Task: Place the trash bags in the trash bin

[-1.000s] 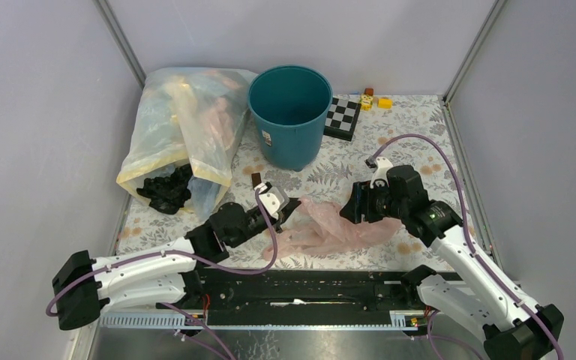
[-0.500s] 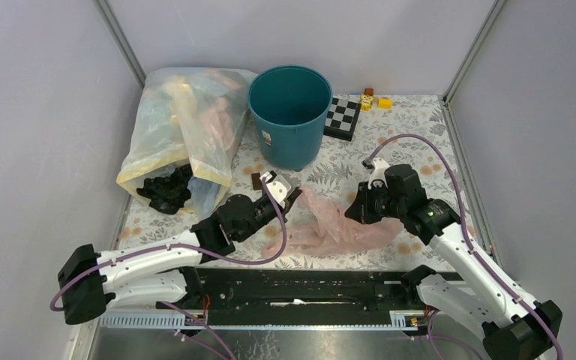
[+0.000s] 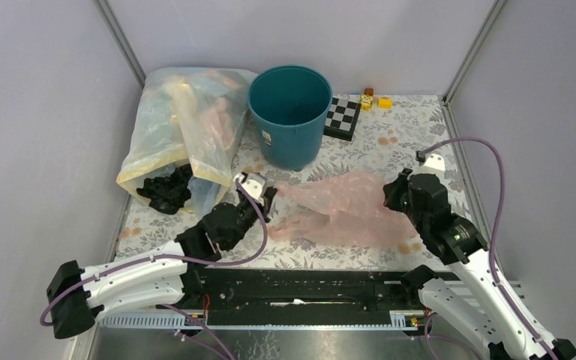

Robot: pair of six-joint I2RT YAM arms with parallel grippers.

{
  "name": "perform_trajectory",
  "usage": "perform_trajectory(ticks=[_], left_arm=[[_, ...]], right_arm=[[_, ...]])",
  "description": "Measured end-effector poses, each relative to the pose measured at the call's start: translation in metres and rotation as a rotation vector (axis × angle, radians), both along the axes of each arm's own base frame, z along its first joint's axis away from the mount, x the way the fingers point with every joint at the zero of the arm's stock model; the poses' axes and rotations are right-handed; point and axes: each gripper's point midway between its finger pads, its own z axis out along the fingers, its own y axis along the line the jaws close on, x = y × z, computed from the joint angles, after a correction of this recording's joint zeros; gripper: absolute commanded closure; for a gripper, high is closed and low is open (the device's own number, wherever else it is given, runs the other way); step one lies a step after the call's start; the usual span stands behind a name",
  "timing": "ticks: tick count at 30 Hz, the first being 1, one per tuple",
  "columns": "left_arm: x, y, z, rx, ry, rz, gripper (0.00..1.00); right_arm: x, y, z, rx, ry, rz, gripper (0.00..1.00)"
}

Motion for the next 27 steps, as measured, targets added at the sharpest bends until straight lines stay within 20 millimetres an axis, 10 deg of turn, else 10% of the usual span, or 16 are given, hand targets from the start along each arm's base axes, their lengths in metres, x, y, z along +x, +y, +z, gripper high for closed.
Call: perform_trajectory(ticks=[9, 17, 27], left_arm=[[0.031, 0.066, -0.023, -0.101, 0.113, 0.292, 1.00], [0.042, 0.081, -0.029, -0.140, 0.150, 0.377, 1.00], [0.051, 0.094, -0.036, -0.132, 0.163, 0.449, 1.00]], right_arm=[[0.002, -0.050, 0.024, 0.040, -0.137, -0.313, 1.00], [-0.006, -0.086, 0.029, 0.007, -0.193, -0.491, 0.62], [0.002, -0.060, 0.009, -0.052, -0.097, -0.332, 0.54]])
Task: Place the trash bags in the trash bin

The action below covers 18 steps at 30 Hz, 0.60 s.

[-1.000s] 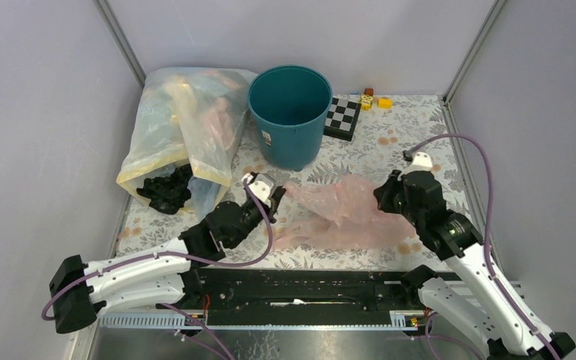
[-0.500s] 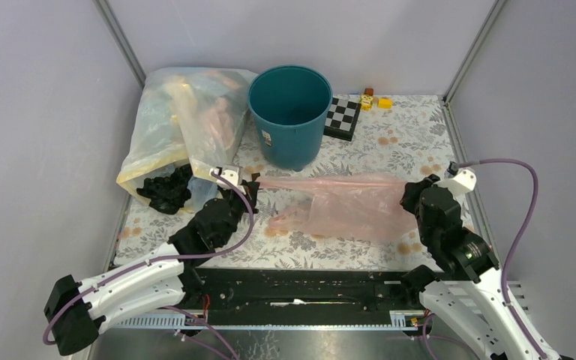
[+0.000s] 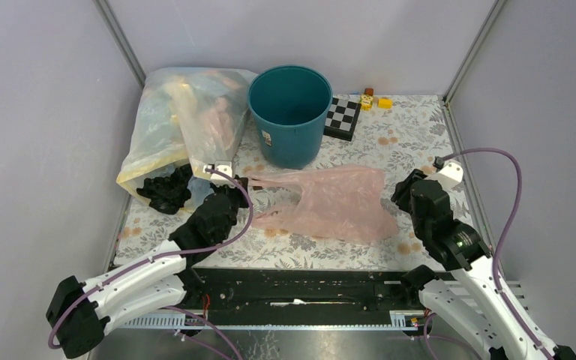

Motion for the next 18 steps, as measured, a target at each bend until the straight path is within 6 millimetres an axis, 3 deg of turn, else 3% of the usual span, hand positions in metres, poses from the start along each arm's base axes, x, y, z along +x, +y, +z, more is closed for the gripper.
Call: perform_trajectory(ticks=[10, 18], left_arm=[[0.002, -0.001, 0.003, -0.021, -0.028, -0.004, 1.00], [0.003, -0.002, -0.005, -0.003, -0.010, -0.003, 1.00]], right_arm=[[-0.009, -0.004, -0.048, 0.033, 0.081, -0.059, 0.54], [0.007, 0.028, -0.082, 0.044, 0.227, 0.036, 0.50]])
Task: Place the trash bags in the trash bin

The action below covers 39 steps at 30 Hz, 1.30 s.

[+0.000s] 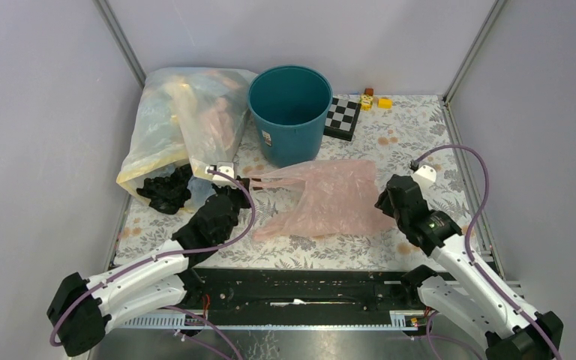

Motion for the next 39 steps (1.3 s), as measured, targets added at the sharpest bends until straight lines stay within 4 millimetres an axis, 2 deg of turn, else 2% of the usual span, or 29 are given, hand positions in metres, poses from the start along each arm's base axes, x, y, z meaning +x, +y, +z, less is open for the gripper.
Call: perform_trajectory(ticks=[6, 13, 17, 22, 26, 32, 35, 39], left_arm=[[0.002, 0.003, -0.004, 0.006, 0.007, 0.007, 1.00], [0.004, 0.000, -0.014, 0.032, 0.033, -0.002, 1.00], [0.004, -0.001, -0.013, 0.028, 0.029, -0.009, 1.00], [0.006, -0.003, -0.013, 0.027, 0.026, -0.013, 1.00], [0.009, -0.004, -0.019, 0.042, 0.039, -0.014, 1.00], [0.021, 0.000, -0.030, 0.073, 0.094, 0.015, 1.00], [0.029, 0.006, -0.029, 0.062, 0.106, 0.040, 1.00], [0.039, 0.014, -0.031, 0.041, 0.126, 0.071, 1.00]], right_arm=[[0.015, -0.013, 0.001, 0.004, -0.023, -0.079, 0.50], [0.042, -0.034, -0.022, 0.075, 0.051, -0.164, 0.47], [0.058, -0.026, -0.020, 0.179, 0.031, -0.125, 0.46], [0.068, -0.001, -0.016, 0.282, 0.018, -0.019, 0.49], [0.069, 0.009, -0.024, 0.326, 0.036, 0.013, 0.52], [0.049, 0.021, -0.053, 0.377, 0.108, 0.059, 0.48], [0.043, 0.013, -0.057, 0.338, 0.115, 0.041, 0.47], [0.049, -0.014, -0.050, 0.222, 0.072, -0.056, 0.48]])
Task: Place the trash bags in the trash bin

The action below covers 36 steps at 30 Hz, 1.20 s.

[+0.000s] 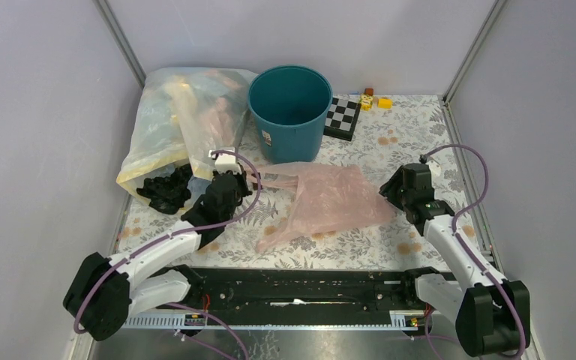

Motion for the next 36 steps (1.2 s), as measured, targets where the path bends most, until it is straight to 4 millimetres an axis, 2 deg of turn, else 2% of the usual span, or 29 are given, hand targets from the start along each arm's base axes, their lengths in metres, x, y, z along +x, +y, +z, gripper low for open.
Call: perform_trajectory(ticks=[2, 5, 9, 12, 15, 17, 18, 19, 22, 25, 30, 36], left_arm=[[0.006, 0.003, -0.005, -0.004, 0.020, 0.013, 1.00], [0.012, 0.003, -0.014, -0.002, 0.053, 0.019, 1.00], [0.021, -0.001, -0.020, -0.003, 0.083, 0.009, 1.00], [0.026, -0.003, -0.026, -0.001, 0.102, 0.002, 1.00], [0.030, -0.001, -0.034, 0.004, 0.125, 0.001, 1.00], [0.035, -0.001, -0.036, 0.004, 0.137, 0.001, 1.00], [0.036, -0.001, -0.036, 0.003, 0.138, 0.000, 1.00], [0.039, -0.003, -0.036, 0.002, 0.140, -0.003, 1.00], [0.048, -0.009, -0.032, -0.006, 0.140, -0.017, 1.00], [0.056, -0.017, -0.028, -0.008, 0.138, -0.036, 1.00], [0.061, -0.021, -0.031, 0.004, 0.146, -0.052, 1.00], [0.061, -0.020, -0.034, 0.021, 0.149, -0.059, 1.00]], right_arm=[[0.004, -0.011, 0.001, -0.047, 0.005, -0.041, 0.49], [0.011, -0.013, -0.007, -0.074, 0.049, -0.039, 0.52], [0.007, 0.001, -0.036, -0.045, 0.151, 0.041, 0.55], [-0.006, 0.022, -0.045, 0.026, 0.179, 0.129, 0.55], [-0.021, 0.050, -0.037, 0.067, 0.155, 0.236, 0.55], [-0.032, 0.075, -0.023, 0.092, 0.111, 0.332, 0.53], [-0.034, 0.082, -0.015, 0.105, 0.085, 0.354, 0.51], [-0.043, 0.098, -0.007, 0.120, 0.063, 0.418, 0.50], [-0.053, 0.114, 0.005, 0.146, 0.029, 0.489, 0.48], [-0.056, 0.108, 0.006, 0.117, 0.026, 0.475, 0.52], [-0.050, 0.079, 0.000, 0.004, 0.030, 0.348, 0.63], [-0.043, 0.052, -0.012, -0.035, 0.039, 0.164, 0.65]])
